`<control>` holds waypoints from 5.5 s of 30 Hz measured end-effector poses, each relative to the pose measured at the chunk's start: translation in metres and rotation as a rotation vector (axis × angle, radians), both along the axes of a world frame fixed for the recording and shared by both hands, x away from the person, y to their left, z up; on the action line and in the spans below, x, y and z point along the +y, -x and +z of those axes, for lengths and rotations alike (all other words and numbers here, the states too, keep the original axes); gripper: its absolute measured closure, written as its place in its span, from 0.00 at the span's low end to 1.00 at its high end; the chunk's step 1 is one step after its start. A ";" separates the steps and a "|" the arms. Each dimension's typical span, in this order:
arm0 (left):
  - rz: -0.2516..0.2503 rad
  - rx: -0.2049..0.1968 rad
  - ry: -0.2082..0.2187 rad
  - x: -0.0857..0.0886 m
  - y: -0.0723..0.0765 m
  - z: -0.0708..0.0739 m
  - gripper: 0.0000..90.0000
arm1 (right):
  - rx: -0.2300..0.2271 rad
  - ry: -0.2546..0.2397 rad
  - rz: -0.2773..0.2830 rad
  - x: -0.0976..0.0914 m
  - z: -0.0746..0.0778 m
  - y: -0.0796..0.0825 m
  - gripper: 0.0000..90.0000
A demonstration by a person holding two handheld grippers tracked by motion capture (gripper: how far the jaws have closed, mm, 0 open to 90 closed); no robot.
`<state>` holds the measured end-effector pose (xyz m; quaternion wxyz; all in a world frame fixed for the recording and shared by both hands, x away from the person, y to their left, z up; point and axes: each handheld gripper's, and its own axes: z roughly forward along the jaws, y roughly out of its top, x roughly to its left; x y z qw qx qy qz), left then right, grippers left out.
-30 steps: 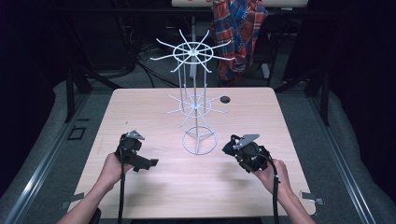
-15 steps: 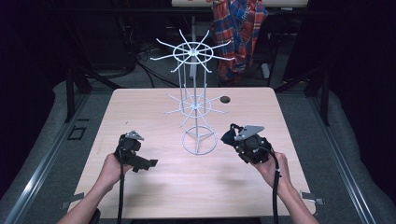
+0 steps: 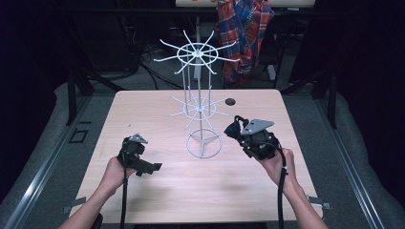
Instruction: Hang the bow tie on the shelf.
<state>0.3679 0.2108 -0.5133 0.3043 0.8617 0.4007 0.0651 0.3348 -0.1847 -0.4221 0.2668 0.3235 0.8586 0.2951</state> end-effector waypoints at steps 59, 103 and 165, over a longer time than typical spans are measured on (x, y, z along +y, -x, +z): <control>0.001 0.004 0.000 0.000 0.000 0.000 0.00 | 0.027 0.000 0.050 0.014 0.001 -0.012 0.83; 0.004 0.005 0.005 0.002 0.000 0.000 0.00 | 0.056 0.014 0.080 0.045 -0.012 -0.044 0.83; 0.003 0.006 0.004 0.000 0.000 0.000 0.00 | 0.151 -0.041 0.061 0.030 -0.020 -0.042 0.43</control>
